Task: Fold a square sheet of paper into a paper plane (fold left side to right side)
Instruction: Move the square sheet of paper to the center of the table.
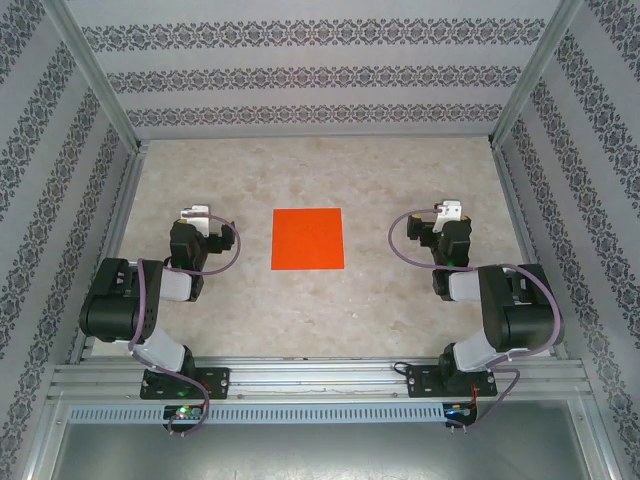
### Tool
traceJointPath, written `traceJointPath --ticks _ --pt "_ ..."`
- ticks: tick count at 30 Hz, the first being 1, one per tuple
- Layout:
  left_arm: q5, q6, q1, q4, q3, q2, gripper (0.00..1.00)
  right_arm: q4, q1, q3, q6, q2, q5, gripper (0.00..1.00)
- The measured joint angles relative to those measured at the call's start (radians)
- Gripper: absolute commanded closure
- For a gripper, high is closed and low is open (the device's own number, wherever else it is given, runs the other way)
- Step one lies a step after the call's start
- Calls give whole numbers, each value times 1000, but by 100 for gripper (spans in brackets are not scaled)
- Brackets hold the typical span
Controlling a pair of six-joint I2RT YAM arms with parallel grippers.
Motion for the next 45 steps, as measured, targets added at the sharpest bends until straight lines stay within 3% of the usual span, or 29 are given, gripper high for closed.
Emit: traceJointPath --ticks 31,37,40,45 --pt "-17 -1 0 -6 0 -7 0 -11 0 0 0 -8 -1 2" --pt "-57 -27 0 -194 20 -220 0 -205 0 17 24 -223 6 2" --pt "-64 -103 0 -372 106 -326 0 -356 0 71 83 -330 6 2" --pt "53 -284 0 -668 293 -388 0 -622 0 174 253 -420 -70 2"
